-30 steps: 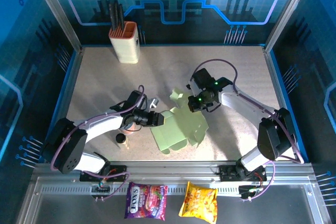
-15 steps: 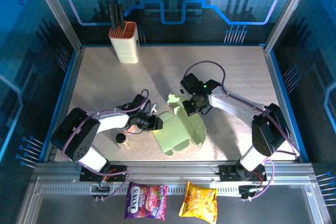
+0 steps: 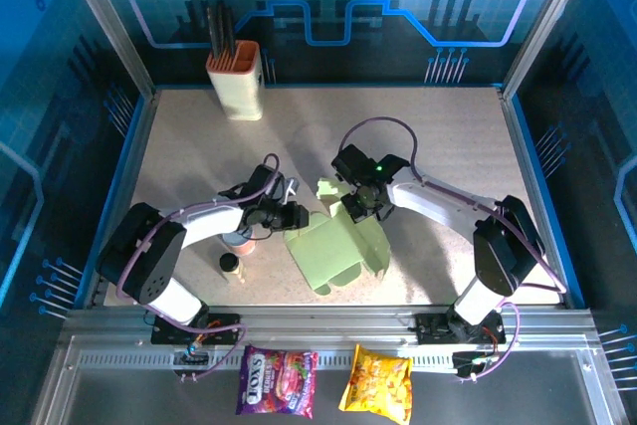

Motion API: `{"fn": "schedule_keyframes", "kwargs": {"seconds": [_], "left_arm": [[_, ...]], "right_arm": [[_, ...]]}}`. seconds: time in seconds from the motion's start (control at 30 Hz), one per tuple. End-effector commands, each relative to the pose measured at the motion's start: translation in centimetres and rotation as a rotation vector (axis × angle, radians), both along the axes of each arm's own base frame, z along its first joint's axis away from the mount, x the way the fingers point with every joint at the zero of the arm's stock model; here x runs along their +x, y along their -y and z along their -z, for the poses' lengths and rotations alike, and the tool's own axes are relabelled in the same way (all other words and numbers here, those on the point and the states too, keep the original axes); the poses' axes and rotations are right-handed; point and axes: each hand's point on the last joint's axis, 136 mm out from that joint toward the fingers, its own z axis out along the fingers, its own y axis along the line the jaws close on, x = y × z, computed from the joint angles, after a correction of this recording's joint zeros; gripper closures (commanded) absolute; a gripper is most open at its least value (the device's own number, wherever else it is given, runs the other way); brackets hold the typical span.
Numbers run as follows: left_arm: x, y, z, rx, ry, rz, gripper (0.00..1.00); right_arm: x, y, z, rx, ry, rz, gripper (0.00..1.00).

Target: Fold the paper box

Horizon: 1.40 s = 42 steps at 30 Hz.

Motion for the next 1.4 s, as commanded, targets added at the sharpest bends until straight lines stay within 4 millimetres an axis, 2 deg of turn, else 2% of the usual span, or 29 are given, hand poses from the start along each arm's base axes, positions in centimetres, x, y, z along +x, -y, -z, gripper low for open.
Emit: {"fn": "schedule_keyframes", "kwargs": {"seconds": [0.0, 0.23, 0.4, 0.57, 0.8, 0.97, 1.2, 1.37], "left_arm": [[1.8, -0.2, -2.3, -0.009, 0.099, -0.005, 0.68], [3.8, 1.0, -6.7, -0.050, 0.373, 0.112, 0.59], [4.8, 1.2, -8.0, -0.012, 0.585, 0.198, 0.53], [6.1, 1.6, -7.4, 0.022, 0.655, 0.239, 0.50], [7.5, 3.4, -5.6, -0.013, 0.675, 0.301, 0.48], [8.9, 3.6, -4.6, 0.001, 0.704, 0.289, 0.46], [10.0, 4.6, -4.4, -0.034, 0.728, 0.326, 0.45], [9.5, 5.0, -4.6, -0.094, 0.741, 0.347, 0.55]], "right_arm": [[-1.0, 1.2, 1.0, -0.108, -0.034, -0.014, 1.00], [-0.8, 1.0, 1.4, -0.117, -0.032, -0.021, 1.00], [-0.8, 0.6, 1.6, -0.099, -0.037, -0.020, 1.00], [-0.7, 0.3, 1.4, -0.086, -0.036, -0.019, 1.00], [-0.5, -0.1, 1.1, -0.075, -0.034, -0.023, 1.00], [-0.5, -0.1, 0.8, -0.067, -0.032, -0.026, 1.00], [-0.5, -0.1, 1.0, -0.070, -0.036, -0.022, 1.00], [-0.5, 0.2, 0.9, -0.076, -0.031, -0.012, 1.00]]}}
